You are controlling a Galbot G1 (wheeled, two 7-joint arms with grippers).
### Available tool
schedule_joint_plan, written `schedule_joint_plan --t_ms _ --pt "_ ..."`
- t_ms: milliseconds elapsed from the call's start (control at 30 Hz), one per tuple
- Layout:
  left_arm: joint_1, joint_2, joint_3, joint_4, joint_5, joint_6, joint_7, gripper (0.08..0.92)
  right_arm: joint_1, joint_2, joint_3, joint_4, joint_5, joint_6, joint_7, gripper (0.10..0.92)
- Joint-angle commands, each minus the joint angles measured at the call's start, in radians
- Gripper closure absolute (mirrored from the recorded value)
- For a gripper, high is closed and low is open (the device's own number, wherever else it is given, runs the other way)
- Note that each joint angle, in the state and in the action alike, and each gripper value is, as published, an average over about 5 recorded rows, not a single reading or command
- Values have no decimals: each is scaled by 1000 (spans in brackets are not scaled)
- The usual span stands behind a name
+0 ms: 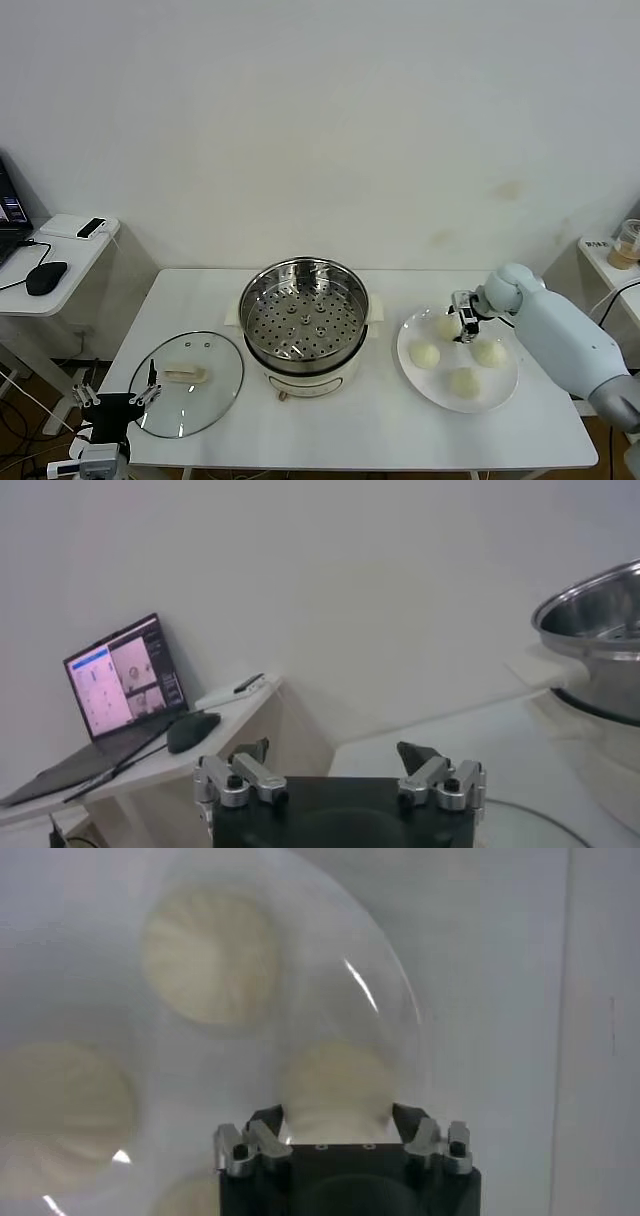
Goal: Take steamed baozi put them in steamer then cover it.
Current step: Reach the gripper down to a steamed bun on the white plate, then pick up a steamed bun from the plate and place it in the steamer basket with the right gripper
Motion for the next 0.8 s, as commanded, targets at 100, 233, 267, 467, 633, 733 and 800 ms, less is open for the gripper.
schedule_joint_plan --t_ms 100,233,267,467,633,733,800 --pt "1 0 1 -5 1 0 -2 177 19 6 -28 -13 13 -5 -8 419" --pt "0 0 1 -8 0 0 -3 177 40 -22 -46 22 48 -3 -26 438" --pt "0 1 1 -8 0 0 -3 177 49 -33 -53 38 62 -3 -30 439" --pt "1 4 5 -5 -1 -1 -2 177 135 -114 -115 149 180 -8 -40 439" --pt "3 8 14 -11 0 0 -1 177 267 -165 -206 219 278 -26 -35 432" --pt "4 15 17 -13 -2 0 0 177 372 -163 -268 238 344 -39 -31 432" --pt "2 21 15 -11 -6 0 1 177 447 -146 -321 248 395 -46 -26 431"
